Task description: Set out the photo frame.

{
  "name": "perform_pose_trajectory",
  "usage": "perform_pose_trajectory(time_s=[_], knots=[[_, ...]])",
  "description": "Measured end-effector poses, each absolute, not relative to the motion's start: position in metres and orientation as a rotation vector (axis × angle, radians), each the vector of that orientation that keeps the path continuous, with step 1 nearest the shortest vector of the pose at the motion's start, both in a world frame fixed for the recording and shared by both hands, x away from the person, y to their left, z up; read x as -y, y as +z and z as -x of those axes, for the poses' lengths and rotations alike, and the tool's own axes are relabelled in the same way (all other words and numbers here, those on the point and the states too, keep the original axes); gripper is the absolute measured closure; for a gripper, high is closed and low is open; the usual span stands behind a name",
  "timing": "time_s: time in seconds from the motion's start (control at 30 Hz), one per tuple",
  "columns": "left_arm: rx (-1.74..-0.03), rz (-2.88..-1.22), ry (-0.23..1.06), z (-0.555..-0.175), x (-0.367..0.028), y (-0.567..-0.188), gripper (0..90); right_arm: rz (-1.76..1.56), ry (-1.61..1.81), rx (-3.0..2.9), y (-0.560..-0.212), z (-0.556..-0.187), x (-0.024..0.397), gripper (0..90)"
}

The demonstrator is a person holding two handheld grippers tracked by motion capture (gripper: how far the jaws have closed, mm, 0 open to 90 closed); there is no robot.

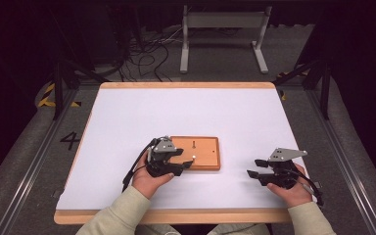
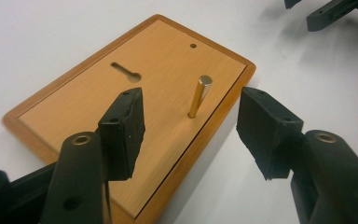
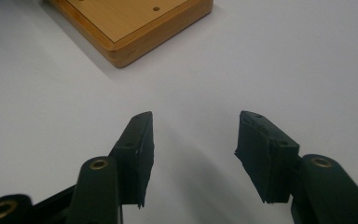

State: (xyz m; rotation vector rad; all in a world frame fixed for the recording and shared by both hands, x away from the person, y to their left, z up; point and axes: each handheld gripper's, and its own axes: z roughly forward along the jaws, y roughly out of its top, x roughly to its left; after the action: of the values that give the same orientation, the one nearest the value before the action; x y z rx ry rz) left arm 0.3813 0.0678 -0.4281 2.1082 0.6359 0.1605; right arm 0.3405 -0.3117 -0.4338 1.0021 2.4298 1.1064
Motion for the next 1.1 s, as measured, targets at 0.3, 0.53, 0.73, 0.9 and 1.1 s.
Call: perform_pose_trajectory(time_s=[0.3, 0.53, 0.73, 0.9, 1.1], knots=[[-0.611, -2.116, 0.166, -0.390, -0.055, -0.440, 48.6, -0.998, 1.110, -2.433, -0.434, -0.339, 0.311, 46.7], [-0.569, -2.134, 0.195, -0.392, -0.043, -0.446, 60.1, -1.003, 1.113, -2.433, -0.434, -0.339, 0.311, 46.5], [-0.543, -2.162, 0.258, -0.392, -0.036, -0.446, 83.1, -1.004, 1.110, -2.437, -0.435, -0.339, 0.312, 46.5], [-0.514, -2.180, 0.290, -0.390, -0.034, -0.446, 83.4, -1.003, 1.111, -2.435, -0.434, -0.339, 0.312, 46.5], [-0.474, -2.191, 0.324, -0.389, -0.033, -0.446, 83.5, -1.001, 1.110, -2.439, -0.435, -0.339, 0.311, 46.0]])
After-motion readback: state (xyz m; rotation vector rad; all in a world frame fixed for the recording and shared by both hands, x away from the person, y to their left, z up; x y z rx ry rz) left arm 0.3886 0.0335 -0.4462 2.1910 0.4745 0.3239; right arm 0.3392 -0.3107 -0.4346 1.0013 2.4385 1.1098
